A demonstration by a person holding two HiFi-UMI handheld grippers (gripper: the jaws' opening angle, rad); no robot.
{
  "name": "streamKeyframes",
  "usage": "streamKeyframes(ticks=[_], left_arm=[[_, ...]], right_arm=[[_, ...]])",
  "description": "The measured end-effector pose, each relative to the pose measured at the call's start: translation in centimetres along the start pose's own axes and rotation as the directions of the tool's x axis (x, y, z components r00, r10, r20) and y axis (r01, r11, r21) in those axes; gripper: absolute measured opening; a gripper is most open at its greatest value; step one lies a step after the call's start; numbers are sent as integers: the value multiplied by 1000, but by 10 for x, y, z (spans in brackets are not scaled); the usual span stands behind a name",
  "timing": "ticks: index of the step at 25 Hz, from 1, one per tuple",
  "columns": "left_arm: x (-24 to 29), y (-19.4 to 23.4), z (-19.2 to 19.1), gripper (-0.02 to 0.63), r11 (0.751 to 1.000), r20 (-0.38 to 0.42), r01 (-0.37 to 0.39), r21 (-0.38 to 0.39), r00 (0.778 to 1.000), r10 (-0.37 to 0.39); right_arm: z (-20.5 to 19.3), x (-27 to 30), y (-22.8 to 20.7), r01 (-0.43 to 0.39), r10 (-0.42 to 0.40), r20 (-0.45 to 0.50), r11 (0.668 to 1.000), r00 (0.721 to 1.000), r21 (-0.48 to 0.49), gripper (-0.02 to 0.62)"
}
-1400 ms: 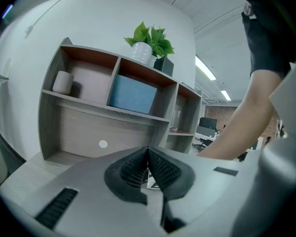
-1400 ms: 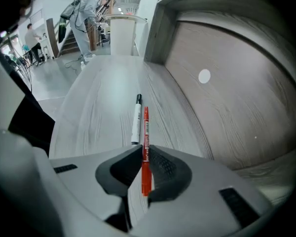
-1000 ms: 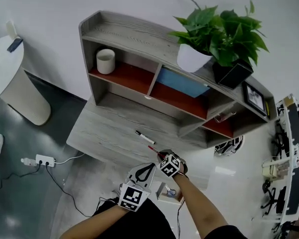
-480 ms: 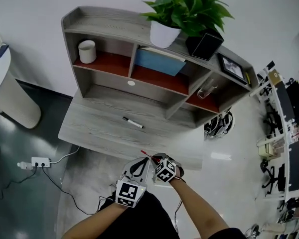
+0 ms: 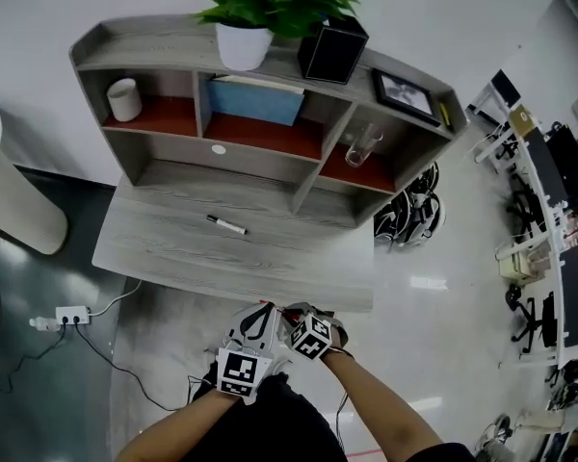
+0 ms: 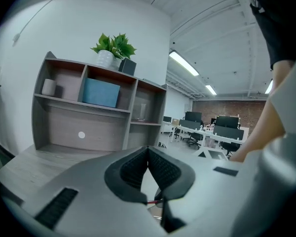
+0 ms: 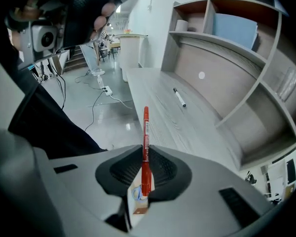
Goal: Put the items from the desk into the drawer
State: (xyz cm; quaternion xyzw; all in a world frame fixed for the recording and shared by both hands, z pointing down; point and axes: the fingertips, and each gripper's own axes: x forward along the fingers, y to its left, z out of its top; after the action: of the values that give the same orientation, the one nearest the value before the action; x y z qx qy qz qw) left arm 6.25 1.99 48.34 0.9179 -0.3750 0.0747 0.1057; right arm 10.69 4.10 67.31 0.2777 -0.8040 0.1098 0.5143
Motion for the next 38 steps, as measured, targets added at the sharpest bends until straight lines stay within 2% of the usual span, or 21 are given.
streamKeyframes(ticks=[7,12,17,28,31,34,38], left_arm=[[15,-35,-26,12,998,-39,-30,-52,999,28],[20,-56,-32,12,996,-22,-57,-64,998,56],[27,-72,-42,12,993,-40,-89,-75,995,86],[21,-87,-73,12,983,-86,-171,-70,983,165],[14,-89,-82,12,979,-105,-188,-78,978,180],[11,-88,-86,12,974,-106,-209,-89,974,199],[9,-89,-93,12,974,-119,-208,-89,973,197]], right_arm=[[-57,-7,-5,-27,26,4,999,1000,26,55],[-96,-2,-12,-12,12,-7,998,1000,56,55],[-133,6,-4,-46,48,-19,994,999,102,55],[-180,51,4,-111,119,-33,974,992,195,55],[-186,62,0,-103,115,-41,970,993,220,55],[-192,76,-6,-84,99,-65,976,993,203,55],[-199,97,-9,-91,111,-76,971,991,222,55]])
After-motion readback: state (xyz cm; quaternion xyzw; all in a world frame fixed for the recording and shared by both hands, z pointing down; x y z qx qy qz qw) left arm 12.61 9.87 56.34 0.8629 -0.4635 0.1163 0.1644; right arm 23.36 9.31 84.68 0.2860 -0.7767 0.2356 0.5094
